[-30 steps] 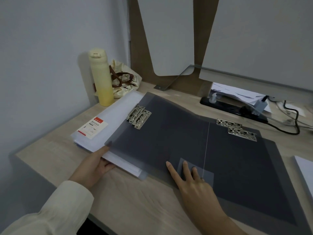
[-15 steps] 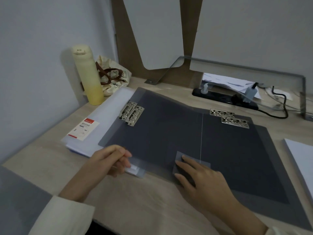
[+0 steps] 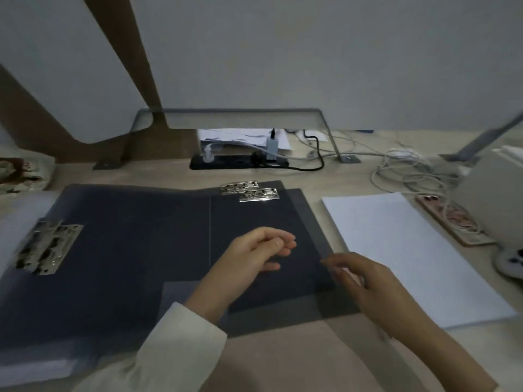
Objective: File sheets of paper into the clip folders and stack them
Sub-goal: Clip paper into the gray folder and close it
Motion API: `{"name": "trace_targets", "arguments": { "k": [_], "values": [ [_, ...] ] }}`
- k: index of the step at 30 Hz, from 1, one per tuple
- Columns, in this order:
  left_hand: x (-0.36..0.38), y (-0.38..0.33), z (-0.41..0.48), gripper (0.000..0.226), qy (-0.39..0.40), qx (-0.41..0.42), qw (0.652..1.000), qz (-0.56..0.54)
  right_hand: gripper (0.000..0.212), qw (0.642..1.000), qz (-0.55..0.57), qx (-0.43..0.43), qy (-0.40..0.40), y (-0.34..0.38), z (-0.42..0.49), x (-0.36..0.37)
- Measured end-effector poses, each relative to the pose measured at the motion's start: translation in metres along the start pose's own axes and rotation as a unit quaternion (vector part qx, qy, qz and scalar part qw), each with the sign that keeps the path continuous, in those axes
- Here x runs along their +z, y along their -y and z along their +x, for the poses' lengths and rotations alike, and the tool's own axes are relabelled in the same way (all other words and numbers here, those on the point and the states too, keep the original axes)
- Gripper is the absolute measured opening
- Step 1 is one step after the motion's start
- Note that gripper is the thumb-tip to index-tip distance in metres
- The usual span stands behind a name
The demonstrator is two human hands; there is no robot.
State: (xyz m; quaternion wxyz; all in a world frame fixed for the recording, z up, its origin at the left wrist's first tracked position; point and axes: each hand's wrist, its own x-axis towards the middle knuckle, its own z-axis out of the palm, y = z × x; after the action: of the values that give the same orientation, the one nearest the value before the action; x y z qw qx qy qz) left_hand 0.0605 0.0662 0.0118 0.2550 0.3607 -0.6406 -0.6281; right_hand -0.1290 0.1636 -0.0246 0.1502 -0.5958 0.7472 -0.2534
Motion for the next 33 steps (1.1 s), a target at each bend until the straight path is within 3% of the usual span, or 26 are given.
{"name": "trace_targets", "arguments": {
  "k": [5,11,18,26,33],
  "values": [
    [0.079,0.008,0.038,0.032,0.037,-0.080,0.992,-0.086,0.026,0.997,-0.020,0.075,-0.012,-0.050,0.004,-0.034],
    [0.130,0.019,0.066,0.052,0.036,-0.165,0.971,-0.170,0.030,0.994,-0.081,0.068,-0.004,-0.080,0.027,-0.041],
    [0.135,0.020,0.098,0.032,-0.001,-0.249,0.945,-0.213,0.033,0.988,-0.149,0.047,-0.010,-0.089,0.035,-0.033],
    [0.142,0.021,0.107,0.038,-0.012,-0.240,0.954,-0.181,0.039,0.992,-0.098,0.067,-0.039,-0.092,0.033,-0.029],
    [0.143,0.032,0.091,0.032,0.021,-0.207,0.941,-0.269,0.055,0.988,-0.128,0.069,-0.050,-0.084,0.027,-0.024]
  ]
}}
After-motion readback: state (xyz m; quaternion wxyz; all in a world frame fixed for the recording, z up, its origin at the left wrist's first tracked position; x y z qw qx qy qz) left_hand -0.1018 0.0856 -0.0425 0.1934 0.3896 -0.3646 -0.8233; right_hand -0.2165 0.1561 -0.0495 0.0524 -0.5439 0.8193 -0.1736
